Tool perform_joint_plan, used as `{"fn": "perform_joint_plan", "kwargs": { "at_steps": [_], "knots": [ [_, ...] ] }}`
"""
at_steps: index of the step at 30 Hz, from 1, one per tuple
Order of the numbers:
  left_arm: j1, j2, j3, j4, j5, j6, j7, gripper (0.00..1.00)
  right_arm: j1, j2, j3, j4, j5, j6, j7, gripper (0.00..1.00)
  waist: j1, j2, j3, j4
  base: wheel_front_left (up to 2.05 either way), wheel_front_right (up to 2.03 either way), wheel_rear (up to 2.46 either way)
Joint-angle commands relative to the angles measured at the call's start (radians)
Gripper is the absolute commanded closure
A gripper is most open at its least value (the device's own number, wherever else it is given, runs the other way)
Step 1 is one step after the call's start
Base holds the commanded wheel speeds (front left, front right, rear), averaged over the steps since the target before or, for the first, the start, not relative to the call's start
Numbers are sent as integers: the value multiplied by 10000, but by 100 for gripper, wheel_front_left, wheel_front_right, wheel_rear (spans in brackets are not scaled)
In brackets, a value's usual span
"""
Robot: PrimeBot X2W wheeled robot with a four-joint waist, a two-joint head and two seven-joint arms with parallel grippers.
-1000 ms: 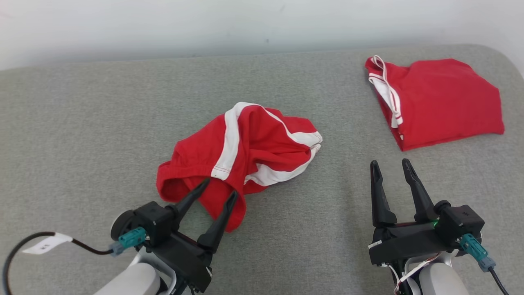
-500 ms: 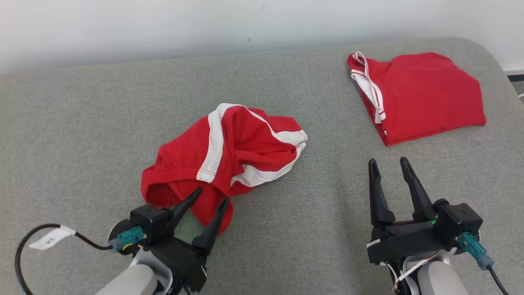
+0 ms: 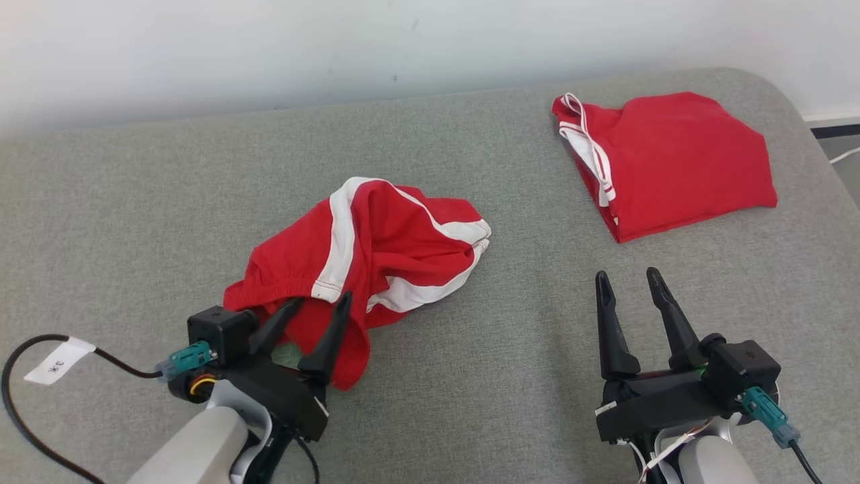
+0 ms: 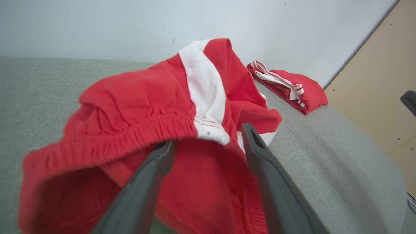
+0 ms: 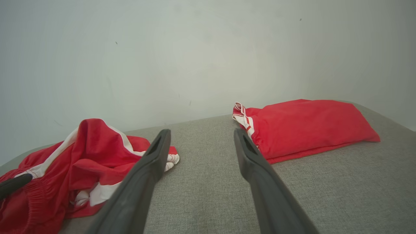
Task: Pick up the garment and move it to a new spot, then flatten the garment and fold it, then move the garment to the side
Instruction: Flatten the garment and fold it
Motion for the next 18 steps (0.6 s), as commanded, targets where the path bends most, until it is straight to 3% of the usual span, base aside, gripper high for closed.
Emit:
{"fn": "perform_joint_plan", "kwargs": {
  "at_steps": [1,3,4,5,6,7,18],
  "knots": [
    [-74,-172,74,178,-120,-106,-40,0,26,-4,30,15,18,-4,-39,0,0,-1,-48,-27,0,0,0],
    [-179,-204,148,368,-62,-115,-49,0,31,-3,44,23,22,-4,-39,0,0,-1,-84,-45,0,0,0],
    [-198,-248,183,455,-14,-137,-53,40,45,-3,50,24,22,-4,-39,0,0,-1,-102,-48,0,0,0],
    [-178,-305,196,506,26,-176,-57,61,64,-3,46,25,25,-4,-39,0,0,-1,-119,-46,0,0,0],
    [-174,-323,169,572,97,-211,-58,95,84,-3,36,29,28,-4,-39,0,0,-1,-134,-40,0,0,0],
    [-180,-336,181,618,125,-236,-61,100,102,-4,22,34,32,-4,-39,0,0,-1,-145,-30,0,0,0],
    [109,-209,358,426,474,-402,-61,100,336,-3,-217,52,30,-4,-39,0,0,-1,-398,617,0,0,0]
  ]
}}
